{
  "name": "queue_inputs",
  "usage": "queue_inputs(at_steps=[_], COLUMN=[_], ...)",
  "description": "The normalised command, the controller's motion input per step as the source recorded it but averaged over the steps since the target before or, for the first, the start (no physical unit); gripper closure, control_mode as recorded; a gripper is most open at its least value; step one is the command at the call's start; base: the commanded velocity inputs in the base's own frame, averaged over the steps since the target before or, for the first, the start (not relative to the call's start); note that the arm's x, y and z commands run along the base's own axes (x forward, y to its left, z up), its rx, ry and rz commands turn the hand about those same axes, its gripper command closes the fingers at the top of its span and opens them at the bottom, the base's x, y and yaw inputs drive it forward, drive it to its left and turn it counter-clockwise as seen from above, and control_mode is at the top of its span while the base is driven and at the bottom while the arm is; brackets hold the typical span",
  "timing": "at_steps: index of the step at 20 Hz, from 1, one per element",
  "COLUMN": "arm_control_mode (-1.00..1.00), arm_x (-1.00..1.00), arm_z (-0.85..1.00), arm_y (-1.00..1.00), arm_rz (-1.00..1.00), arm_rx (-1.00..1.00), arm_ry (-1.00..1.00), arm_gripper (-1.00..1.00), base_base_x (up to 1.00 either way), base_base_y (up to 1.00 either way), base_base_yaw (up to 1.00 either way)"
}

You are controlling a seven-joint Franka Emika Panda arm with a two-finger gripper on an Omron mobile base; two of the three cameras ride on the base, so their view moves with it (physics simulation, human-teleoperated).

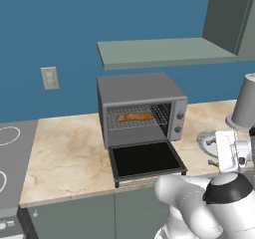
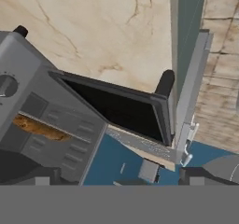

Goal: Pull the toaster oven rack outwards. Pick up the baguette from the plate and place it on the toaster oven rack. Close the toaster oven door fully and set the temperature to the lowest setting.

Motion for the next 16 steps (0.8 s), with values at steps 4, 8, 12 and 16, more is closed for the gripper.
queue_inputs(at_steps=[4,8,12,16], arm_control_mode=[-1.00,-1.00,-1.00,-1.00], arm_x=[0.30,0.23,0.26,0.25], arm_z=[-0.28,-0.33,-0.34,-0.25], arm_y=[0.02,0.03,0.00,0.08], arm_rz=[0.00,0.00,0.00,0.00], arm_rx=[0.00,0.00,0.00,0.00], arm_ry=[0.00,0.00,0.00,0.00], arm_gripper=[-1.00,-1.00,-1.00,-1.00], base_base_x=[0.00,0.00,0.00,0.00], base_base_y=[0.00,0.00,0.00,0.00], base_base_yaw=[0.00,0.00,0.00,0.00])
